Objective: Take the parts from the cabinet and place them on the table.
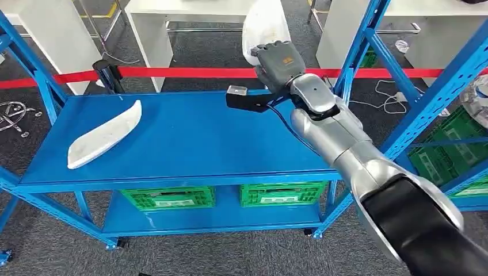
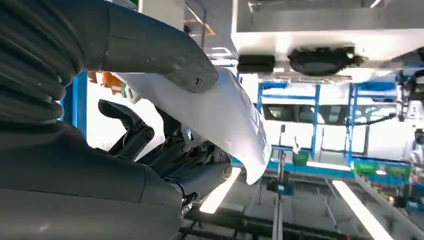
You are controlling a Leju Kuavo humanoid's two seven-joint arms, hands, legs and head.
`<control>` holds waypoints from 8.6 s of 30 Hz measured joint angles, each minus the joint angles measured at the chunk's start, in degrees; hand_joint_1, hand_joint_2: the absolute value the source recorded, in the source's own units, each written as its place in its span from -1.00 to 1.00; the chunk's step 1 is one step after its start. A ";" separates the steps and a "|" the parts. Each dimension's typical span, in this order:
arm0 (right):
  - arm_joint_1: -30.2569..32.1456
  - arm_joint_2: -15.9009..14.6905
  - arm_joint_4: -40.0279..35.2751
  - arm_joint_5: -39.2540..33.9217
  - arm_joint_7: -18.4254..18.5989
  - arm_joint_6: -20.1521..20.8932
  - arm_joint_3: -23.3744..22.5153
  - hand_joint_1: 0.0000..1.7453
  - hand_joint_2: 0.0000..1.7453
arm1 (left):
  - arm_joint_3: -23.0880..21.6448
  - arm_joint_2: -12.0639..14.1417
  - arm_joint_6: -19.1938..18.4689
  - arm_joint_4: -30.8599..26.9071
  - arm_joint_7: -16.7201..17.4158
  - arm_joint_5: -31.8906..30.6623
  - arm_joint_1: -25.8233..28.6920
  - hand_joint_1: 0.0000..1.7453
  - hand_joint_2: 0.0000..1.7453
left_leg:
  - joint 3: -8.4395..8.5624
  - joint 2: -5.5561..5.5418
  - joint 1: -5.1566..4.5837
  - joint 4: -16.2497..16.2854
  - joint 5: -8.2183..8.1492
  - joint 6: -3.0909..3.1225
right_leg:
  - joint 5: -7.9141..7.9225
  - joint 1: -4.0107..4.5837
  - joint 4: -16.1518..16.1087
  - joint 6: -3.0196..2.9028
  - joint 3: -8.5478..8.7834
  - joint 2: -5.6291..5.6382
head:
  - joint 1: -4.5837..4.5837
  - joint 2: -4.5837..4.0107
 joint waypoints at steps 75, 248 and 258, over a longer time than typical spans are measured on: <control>3.64 7.96 -17.99 4.15 -9.90 1.55 3.24 1.00 1.00 | 0.87 1.18 0.09 -0.35 -0.35 -1.20 -1.35 -1.00 1.00 | -5.09 0.30 0.18 7.17 -4.07 -3.55 | 8.31 0.36 -12.39 -4.00 4.55 -0.19 | -0.02 0.00; 5.24 -4.52 -32.92 9.22 -4.28 1.18 -8.76 1.00 1.00 | 0.04 5.09 -1.22 -0.79 -4.35 2.34 -3.59 -1.00 1.00 | -8.47 -0.54 0.08 12.45 -4.71 -3.54 | 9.15 0.28 -12.25 -3.25 3.67 -0.69 | -1.05 0.00; 5.62 -4.90 -34.99 10.36 -3.34 1.16 -9.40 1.00 1.00 | 0.31 5.38 -1.07 -0.81 -3.58 2.47 -3.70 -1.00 1.00 | -2.17 2.99 -0.56 1.85 0.13 -1.65 | 7.58 1.11 -12.05 -1.74 4.81 -7.65 | -0.81 0.00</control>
